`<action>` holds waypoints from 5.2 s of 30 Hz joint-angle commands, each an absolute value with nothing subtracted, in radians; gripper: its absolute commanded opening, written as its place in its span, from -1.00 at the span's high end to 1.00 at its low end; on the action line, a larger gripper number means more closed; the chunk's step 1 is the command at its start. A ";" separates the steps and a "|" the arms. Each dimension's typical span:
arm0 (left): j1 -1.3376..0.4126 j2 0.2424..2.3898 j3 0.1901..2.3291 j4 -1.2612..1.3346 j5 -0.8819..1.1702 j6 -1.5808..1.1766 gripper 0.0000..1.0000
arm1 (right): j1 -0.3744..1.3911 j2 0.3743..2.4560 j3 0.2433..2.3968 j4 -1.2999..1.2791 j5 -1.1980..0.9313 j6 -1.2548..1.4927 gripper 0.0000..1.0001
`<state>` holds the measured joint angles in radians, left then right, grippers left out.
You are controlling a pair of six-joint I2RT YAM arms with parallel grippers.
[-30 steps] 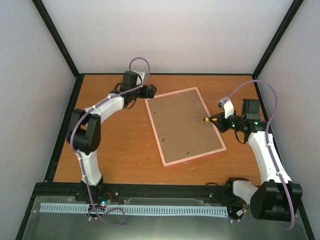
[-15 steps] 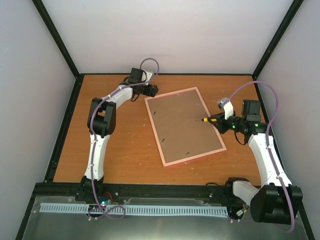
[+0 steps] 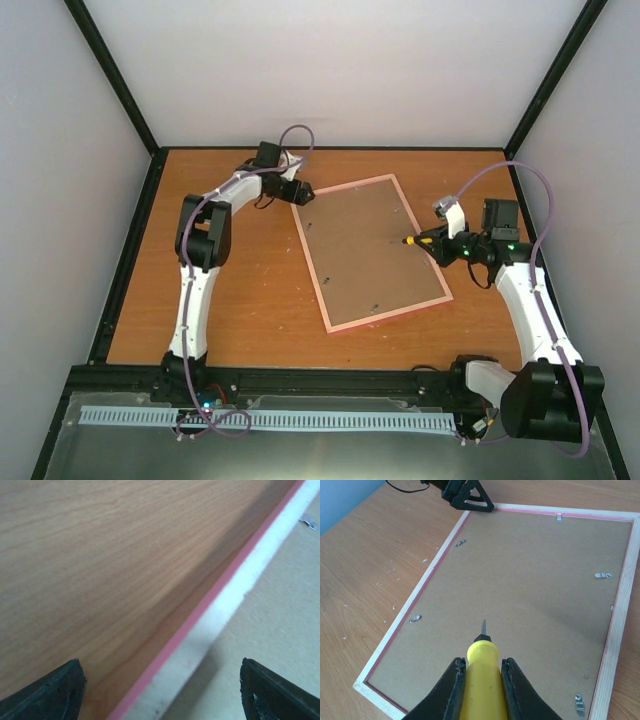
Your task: Take the photo out of the frame
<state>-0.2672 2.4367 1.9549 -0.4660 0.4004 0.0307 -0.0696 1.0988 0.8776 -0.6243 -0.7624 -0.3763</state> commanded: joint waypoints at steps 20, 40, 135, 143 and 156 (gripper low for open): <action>-0.307 1.771 1.009 -0.243 0.173 -0.320 0.14 | -0.072 1.129 0.883 -0.608 -0.762 -0.382 0.94; -0.303 2.079 1.536 -0.296 0.321 -0.054 -0.29 | -0.072 1.093 0.884 -0.614 -0.761 -0.381 0.94; -0.423 1.460 0.675 -0.296 0.193 -0.584 0.83 | -0.068 1.171 0.903 -0.622 -0.778 -0.391 0.94; -0.443 1.352 0.576 -0.257 0.233 -0.632 0.91 | 0.127 1.310 1.047 -0.680 -0.722 -0.416 0.95; -0.443 1.189 0.439 -0.145 0.220 -0.730 0.98 | 0.487 1.672 1.528 -0.804 -0.685 -0.347 0.95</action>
